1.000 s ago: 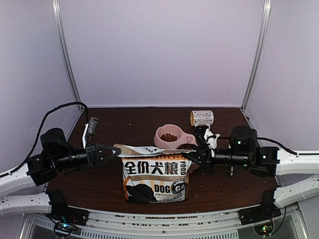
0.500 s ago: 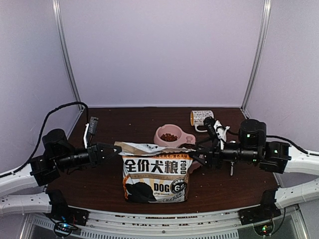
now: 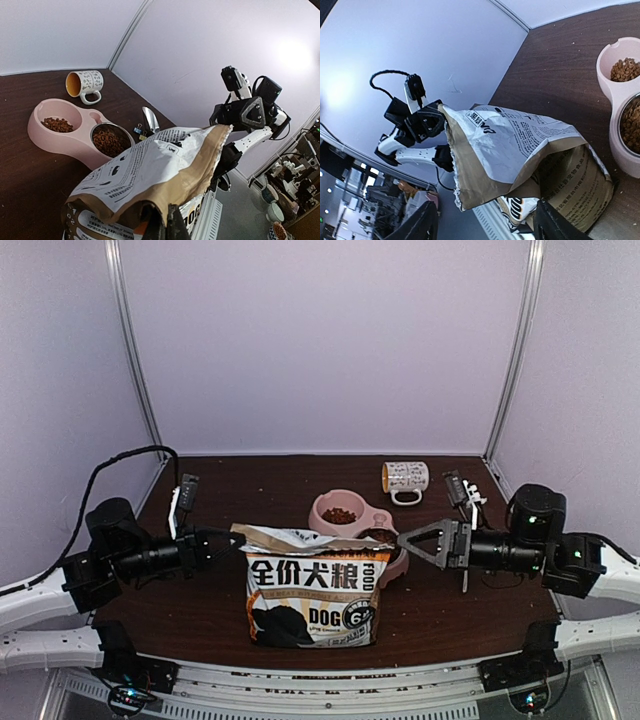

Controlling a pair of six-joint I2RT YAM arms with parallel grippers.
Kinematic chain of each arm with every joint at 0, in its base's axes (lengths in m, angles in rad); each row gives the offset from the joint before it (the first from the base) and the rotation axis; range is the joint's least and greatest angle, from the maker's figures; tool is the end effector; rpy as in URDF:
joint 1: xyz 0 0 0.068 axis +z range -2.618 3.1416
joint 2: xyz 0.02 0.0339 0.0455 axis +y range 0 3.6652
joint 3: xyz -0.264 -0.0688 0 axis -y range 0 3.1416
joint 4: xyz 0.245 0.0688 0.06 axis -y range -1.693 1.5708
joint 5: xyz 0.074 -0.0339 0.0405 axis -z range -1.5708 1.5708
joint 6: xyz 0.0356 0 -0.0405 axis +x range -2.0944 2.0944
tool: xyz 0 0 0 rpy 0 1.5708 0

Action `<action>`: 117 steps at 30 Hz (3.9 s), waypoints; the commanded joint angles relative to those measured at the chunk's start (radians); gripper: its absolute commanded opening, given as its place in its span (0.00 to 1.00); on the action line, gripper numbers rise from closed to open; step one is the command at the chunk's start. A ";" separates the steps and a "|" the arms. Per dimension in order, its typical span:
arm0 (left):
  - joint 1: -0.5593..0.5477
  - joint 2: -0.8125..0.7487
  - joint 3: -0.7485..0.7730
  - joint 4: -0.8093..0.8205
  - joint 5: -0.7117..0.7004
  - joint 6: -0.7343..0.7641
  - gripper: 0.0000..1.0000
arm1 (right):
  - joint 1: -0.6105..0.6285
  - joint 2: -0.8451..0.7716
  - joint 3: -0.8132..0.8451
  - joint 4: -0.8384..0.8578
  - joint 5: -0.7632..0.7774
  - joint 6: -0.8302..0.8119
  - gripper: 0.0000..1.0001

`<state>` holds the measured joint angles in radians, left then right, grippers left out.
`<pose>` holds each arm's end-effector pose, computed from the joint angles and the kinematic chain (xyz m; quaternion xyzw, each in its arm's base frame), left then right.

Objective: Serve the pet food

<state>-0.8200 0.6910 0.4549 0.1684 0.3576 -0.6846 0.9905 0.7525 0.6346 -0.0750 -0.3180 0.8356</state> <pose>0.1109 -0.1371 0.2755 0.1698 0.7091 -0.5540 0.4018 0.0913 0.1595 0.3040 -0.1593 0.7521 0.5715 0.2870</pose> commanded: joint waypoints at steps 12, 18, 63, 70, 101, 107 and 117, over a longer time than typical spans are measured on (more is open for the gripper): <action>0.016 -0.011 0.051 0.056 0.005 0.095 0.00 | -0.005 0.053 0.101 -0.085 -0.039 0.546 0.69; 0.016 -0.010 0.055 0.053 0.018 0.111 0.00 | -0.004 0.106 0.064 0.035 -0.075 0.650 0.68; 0.016 -0.045 -0.068 0.128 -0.071 0.055 0.00 | -0.004 0.094 -0.247 0.652 0.089 0.251 0.00; 0.015 -0.032 0.197 -0.322 -0.109 0.219 0.31 | -0.003 0.104 -0.200 0.644 0.001 0.193 0.00; 0.024 0.271 0.355 -0.365 0.256 0.427 0.39 | -0.003 0.116 -0.200 0.664 -0.032 0.178 0.00; 0.024 0.295 0.349 -0.387 0.284 0.450 0.03 | -0.002 0.099 -0.215 0.697 0.013 0.193 0.00; 0.027 0.073 0.150 -0.164 0.018 0.325 0.00 | -0.002 -0.009 -0.336 0.762 0.155 0.203 0.00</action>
<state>-0.8337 0.8852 0.6880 -0.1051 0.5495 -0.2840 1.0157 0.8337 0.3504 0.5316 -0.3161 1.0470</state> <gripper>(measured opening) 0.031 0.011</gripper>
